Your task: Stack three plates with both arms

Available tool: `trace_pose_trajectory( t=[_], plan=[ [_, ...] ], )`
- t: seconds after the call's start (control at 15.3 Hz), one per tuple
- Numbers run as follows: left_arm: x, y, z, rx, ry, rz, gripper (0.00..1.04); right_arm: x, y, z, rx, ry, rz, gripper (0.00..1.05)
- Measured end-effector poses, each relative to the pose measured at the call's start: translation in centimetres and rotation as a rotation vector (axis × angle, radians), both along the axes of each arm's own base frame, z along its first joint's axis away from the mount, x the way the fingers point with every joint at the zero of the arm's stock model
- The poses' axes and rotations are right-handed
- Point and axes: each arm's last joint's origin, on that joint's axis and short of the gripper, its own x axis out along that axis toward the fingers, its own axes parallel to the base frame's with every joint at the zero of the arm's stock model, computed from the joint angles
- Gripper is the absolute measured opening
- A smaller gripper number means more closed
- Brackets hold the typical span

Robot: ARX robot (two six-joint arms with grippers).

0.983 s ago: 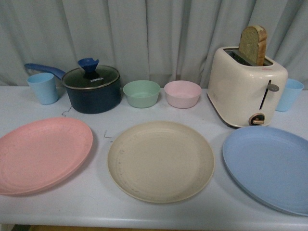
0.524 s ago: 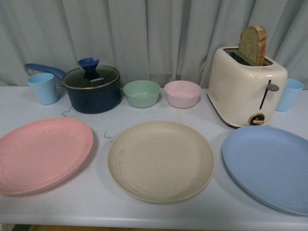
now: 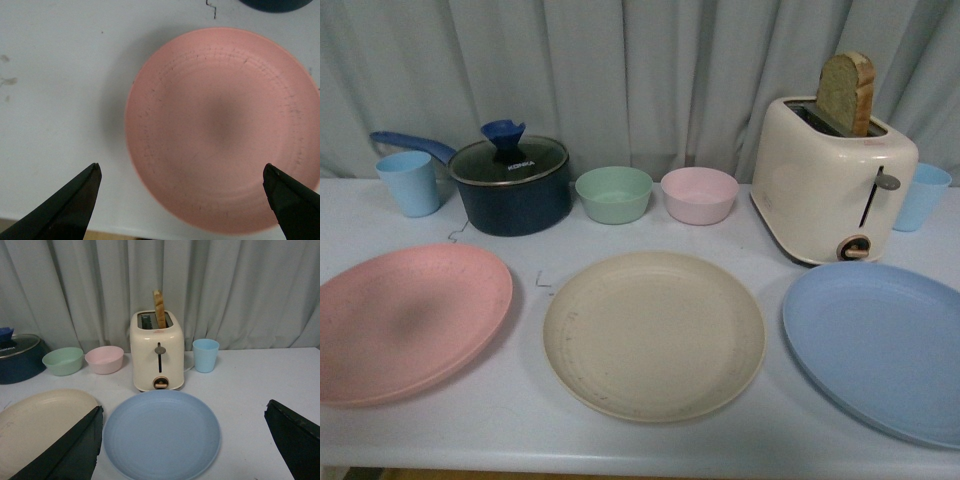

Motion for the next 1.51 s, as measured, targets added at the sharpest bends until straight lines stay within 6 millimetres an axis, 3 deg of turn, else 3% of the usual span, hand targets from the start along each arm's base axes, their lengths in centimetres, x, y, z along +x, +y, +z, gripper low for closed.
trace_pose_trajectory(
  t=[0.2,0.39,0.59,0.85,1.24,1.38,1.51],
  plan=[
    [4.1,1.0,-3.2,0.014,0.088,-0.019,0.98,0.0,0.0,0.0,0.0,0.0,0.0,0.98],
    [5.9,1.5,-4.0,0.011,0.088,-0.023,0.98,0.0,0.0,0.0,0.0,0.0,0.0,0.98],
    [8.1,2.7,-6.7,-0.026,0.137,-0.034,0.98,0.0,0.0,0.0,0.0,0.0,0.0,0.98],
    [9.4,4.5,-9.3,-0.08,0.191,-0.01,0.94,0.0,0.0,0.0,0.0,0.0,0.0,0.98],
    [9.3,5.2,-9.5,-0.134,0.185,0.011,0.42,0.0,0.0,0.0,0.0,0.0,0.0,0.98],
    [9.3,5.2,-9.5,-0.141,0.193,0.007,0.18,0.0,0.0,0.0,0.0,0.0,0.0,0.98],
    [9.0,4.9,-8.6,-0.165,0.166,-0.011,0.04,0.0,0.0,0.0,0.0,0.001,0.0,0.98]
  ],
)
